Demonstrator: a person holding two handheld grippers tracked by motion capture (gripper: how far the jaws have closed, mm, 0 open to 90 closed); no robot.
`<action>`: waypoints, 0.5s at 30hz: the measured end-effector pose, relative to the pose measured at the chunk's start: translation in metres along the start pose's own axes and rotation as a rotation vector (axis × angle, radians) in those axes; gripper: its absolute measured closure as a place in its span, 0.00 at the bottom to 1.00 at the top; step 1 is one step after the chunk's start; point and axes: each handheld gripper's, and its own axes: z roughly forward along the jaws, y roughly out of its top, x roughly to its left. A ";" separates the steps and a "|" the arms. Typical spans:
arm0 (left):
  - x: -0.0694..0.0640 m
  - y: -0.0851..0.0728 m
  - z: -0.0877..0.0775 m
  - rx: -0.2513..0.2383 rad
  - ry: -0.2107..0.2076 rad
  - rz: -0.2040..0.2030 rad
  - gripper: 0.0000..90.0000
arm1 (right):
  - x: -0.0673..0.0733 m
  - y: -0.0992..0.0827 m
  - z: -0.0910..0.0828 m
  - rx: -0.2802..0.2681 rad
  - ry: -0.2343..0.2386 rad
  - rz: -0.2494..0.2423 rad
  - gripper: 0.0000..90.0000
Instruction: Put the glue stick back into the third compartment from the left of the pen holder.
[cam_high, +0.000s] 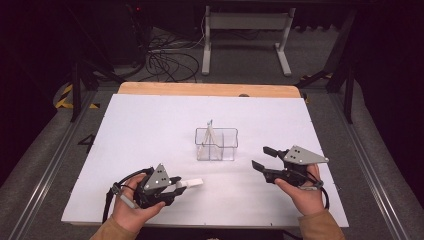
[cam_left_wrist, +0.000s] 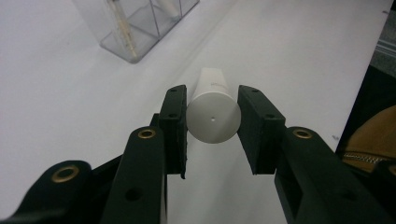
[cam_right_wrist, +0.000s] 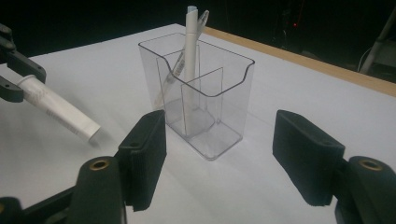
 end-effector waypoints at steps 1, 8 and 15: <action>0.001 0.002 -0.001 -0.003 0.000 0.002 0.72 | 0.000 0.000 0.000 -0.001 -0.001 0.000 0.40; 0.004 0.019 -0.010 -0.031 -0.010 0.013 0.72 | -0.001 0.000 -0.001 -0.004 -0.004 0.000 0.40; 0.009 0.032 -0.014 -0.029 -0.017 0.016 0.72 | -0.001 0.000 -0.002 -0.003 -0.004 -0.001 0.40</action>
